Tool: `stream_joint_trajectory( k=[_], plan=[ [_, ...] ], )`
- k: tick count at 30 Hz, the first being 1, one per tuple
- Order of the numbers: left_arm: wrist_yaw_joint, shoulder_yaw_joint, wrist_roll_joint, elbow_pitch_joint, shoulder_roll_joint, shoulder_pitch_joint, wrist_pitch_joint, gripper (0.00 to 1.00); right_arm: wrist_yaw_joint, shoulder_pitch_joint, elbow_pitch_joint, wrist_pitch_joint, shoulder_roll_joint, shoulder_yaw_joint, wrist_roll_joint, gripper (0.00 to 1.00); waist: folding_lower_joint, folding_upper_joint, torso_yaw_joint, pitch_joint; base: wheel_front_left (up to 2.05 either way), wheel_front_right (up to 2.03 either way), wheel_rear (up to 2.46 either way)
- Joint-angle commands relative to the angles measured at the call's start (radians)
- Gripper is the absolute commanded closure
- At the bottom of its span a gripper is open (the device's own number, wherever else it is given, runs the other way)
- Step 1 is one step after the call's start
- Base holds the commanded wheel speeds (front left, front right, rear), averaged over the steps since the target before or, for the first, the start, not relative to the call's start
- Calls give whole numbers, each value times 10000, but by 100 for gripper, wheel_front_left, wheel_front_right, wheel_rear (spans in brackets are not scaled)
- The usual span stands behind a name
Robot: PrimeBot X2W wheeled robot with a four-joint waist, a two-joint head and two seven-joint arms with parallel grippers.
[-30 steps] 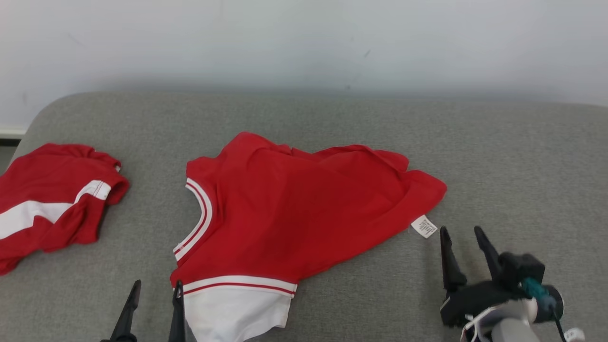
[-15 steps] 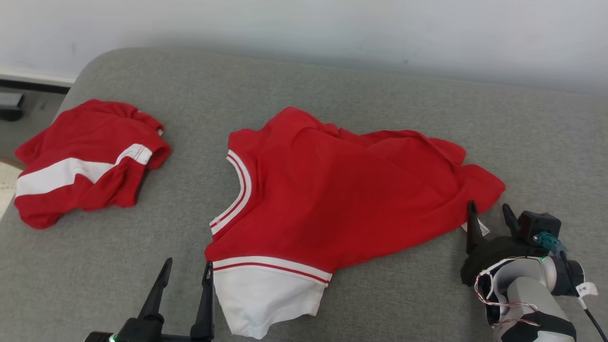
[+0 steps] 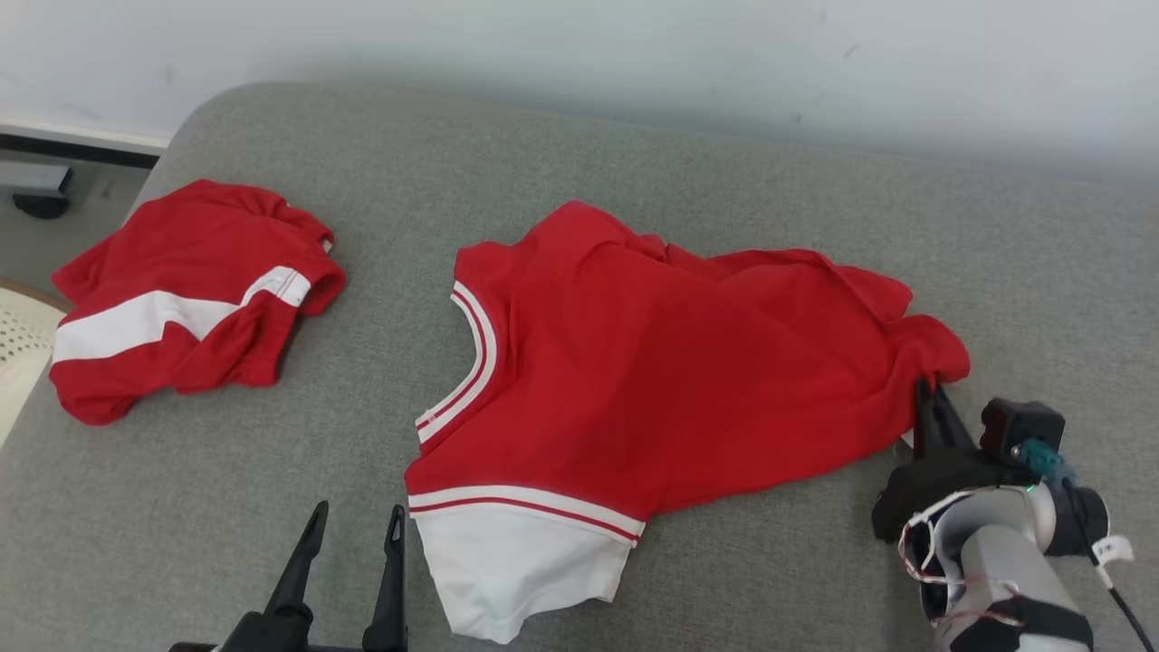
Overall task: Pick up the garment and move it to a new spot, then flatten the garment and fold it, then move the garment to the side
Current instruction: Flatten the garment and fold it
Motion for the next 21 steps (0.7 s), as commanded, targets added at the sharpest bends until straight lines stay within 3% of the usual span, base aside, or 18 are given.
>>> stream_joint_trajectory(
  k=[1, 8, 13, 21],
  plan=[
    [9, 29, -58, 26, -9, 91, -27, 0, 36, 274, -130, -5, 14, 122, 152, 100, -1, -1, -124, -160, 0, 0, 0],
    [39, 145, -126, 81, -10, 484, -27, 0, 36, 2237, -2224, -7, 9, 1448, 1207, 100, -1, -1, -787, -653, 0, 0, 0],
    [17, 181, -147, 73, -10, 653, -27, 0, 35, 3650, -3325, -7, 4, 1682, 1696, 100, -1, -1, -1202, -809, 0, 0, 0],
    [64, 404, -243, 53, -9, 738, -27, 0, 35, 5166, -3933, -5, 5, 2333, 2321, 100, -1, -1, -1722, -822, 0, 0, 0]
  ],
)
